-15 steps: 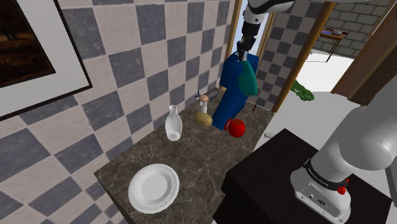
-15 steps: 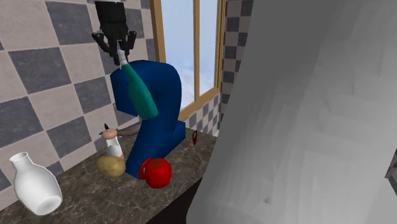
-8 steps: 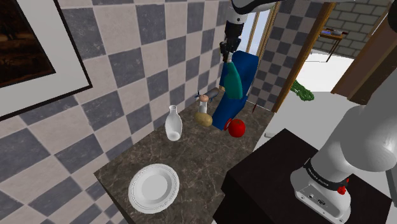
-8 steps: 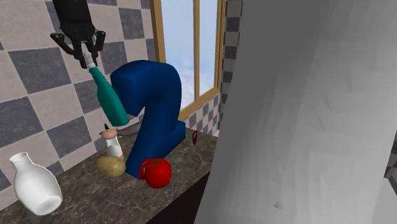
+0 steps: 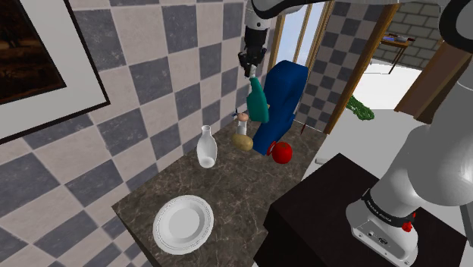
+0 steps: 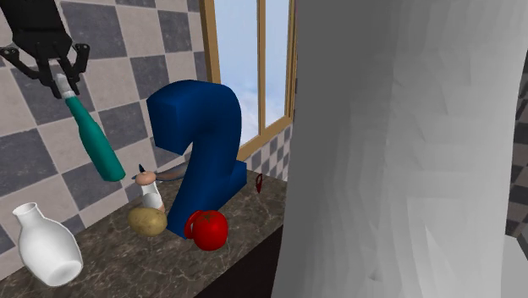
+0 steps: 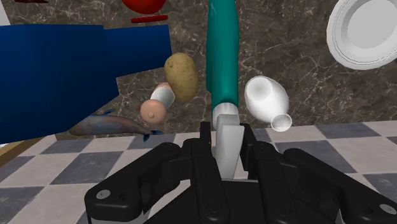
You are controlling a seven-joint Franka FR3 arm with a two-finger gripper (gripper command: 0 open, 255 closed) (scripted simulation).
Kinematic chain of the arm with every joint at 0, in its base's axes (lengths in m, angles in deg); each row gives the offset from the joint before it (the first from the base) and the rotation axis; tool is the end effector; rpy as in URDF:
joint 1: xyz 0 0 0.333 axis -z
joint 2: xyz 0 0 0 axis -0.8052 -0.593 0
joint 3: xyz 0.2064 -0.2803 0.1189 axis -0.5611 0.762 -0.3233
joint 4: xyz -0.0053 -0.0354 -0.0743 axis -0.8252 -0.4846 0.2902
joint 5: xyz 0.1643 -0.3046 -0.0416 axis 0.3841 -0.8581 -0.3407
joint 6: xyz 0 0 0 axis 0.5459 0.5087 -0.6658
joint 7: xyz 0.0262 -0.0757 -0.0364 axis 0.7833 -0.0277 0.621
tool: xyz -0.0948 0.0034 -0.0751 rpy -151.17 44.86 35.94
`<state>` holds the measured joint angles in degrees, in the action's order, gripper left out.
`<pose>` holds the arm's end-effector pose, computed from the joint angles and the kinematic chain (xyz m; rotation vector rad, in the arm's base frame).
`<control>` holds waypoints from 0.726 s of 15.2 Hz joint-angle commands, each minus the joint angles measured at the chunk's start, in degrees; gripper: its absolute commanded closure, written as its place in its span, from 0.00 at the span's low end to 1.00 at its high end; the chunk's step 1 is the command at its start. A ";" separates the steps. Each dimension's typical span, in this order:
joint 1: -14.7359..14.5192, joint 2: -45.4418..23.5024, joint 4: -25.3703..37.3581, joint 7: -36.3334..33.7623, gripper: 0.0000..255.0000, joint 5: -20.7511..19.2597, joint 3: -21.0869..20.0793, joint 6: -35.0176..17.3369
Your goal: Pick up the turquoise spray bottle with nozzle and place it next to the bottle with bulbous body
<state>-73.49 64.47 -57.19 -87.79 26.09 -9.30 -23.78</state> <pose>0.5551 0.1142 0.5684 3.1057 0.2138 0.0851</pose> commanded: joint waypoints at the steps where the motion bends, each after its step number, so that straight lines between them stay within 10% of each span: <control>1: -0.25 -0.58 -0.27 -0.55 1.00 0.04 -0.21 -0.86; 11: -0.22 -1.75 -6.51 -0.64 1.00 0.17 -0.23 -8.25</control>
<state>-73.69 62.91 -63.19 -88.37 26.24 -9.51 -31.29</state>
